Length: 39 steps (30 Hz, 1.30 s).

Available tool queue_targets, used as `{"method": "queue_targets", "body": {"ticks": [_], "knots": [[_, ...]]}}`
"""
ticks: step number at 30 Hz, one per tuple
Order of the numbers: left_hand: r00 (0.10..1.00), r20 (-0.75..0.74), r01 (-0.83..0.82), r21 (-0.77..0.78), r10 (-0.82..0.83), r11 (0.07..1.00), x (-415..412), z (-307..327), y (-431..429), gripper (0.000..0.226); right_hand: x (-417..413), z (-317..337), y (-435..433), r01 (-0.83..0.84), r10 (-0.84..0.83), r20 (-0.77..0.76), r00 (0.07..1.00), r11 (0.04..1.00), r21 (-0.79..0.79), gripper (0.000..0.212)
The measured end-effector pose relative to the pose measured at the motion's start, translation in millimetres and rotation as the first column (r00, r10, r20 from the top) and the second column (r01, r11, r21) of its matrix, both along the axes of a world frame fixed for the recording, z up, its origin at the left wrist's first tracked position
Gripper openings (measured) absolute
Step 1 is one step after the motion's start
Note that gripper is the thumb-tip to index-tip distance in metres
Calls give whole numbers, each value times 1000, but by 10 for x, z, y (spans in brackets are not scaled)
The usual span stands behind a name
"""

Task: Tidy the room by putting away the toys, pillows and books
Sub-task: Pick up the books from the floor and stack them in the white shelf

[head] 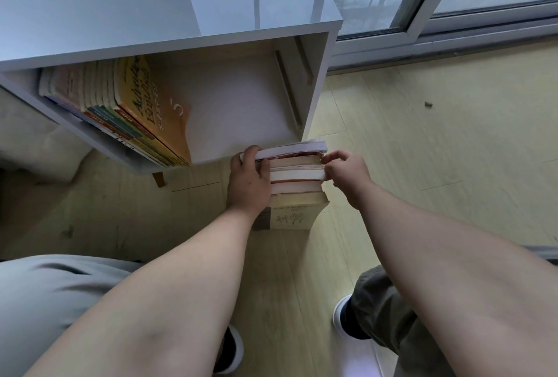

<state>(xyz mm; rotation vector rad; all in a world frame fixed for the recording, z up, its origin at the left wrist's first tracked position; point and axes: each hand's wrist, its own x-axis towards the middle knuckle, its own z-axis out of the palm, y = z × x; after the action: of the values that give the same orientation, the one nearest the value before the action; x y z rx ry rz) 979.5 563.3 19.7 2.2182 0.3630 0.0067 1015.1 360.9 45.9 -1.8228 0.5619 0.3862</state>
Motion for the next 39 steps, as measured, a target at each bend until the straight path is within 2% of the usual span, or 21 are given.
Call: {"method": "queue_targets", "body": {"ticks": [7, 11, 13, 16, 20, 27, 29, 31, 33, 34, 36, 39], "knots": [[1000, -6, 2, 3, -2, 1000, 59, 16, 5, 36, 0, -52, -72, -123, 123, -6, 992, 992, -42, 31], [1000, -11, 5, 10, -5, 1000, 65, 1, 9, 36, 27, -51, -84, -267, 269, -19, 963, 941, -210, 32], [1000, -8, 3, 10, -3, 1000, 66, 2, 8, 37, 28, -36, -91, -256, 254, -33, 967, 952, -171, 27], [1000, -11, 0, 8, 0, 1000, 70, 12, 6, 37, 12, 0, -67, -121, 121, -50, 991, 992, -15, 15], [1000, -8, -3, 12, 3, 1000, 71, 33, -4, 38, 55, 28, -22, -46, 47, -42, 998, 999, 22, 8], [1000, -21, -16, 4, 16, 1000, 64, 88, -14, 39, 84, 51, 71, -101, 102, -97, 990, 995, 10, 24], [1000, -19, -20, 9, 20, 1000, 63, 101, -16, 38, 65, 31, 101, -137, 132, -83, 988, 989, -58, 35], [1000, -18, -21, 5, 21, 1000, 61, 105, -21, 38, 12, 53, 107, -246, 257, -9, 966, 914, -321, 43], [999, -29, -24, 0, 24, 1000, 64, 107, -26, 38, -63, 96, 92, -278, 419, 88, 904, 731, -623, 46], [999, -32, -26, -3, 26, 1000, 70, 105, -24, 38, -89, 118, 89, -262, 502, 134, 854, 639, -723, 45], [999, -41, -33, -10, 33, 999, 64, 99, -15, 39, -127, 142, 118, -260, 652, 171, 739, 511, -819, 42], [998, -52, -35, -23, 34, 999, 62, 86, -3, 41, -119, 144, 187, -332, 783, 127, 609, 397, -856, 34]]}}
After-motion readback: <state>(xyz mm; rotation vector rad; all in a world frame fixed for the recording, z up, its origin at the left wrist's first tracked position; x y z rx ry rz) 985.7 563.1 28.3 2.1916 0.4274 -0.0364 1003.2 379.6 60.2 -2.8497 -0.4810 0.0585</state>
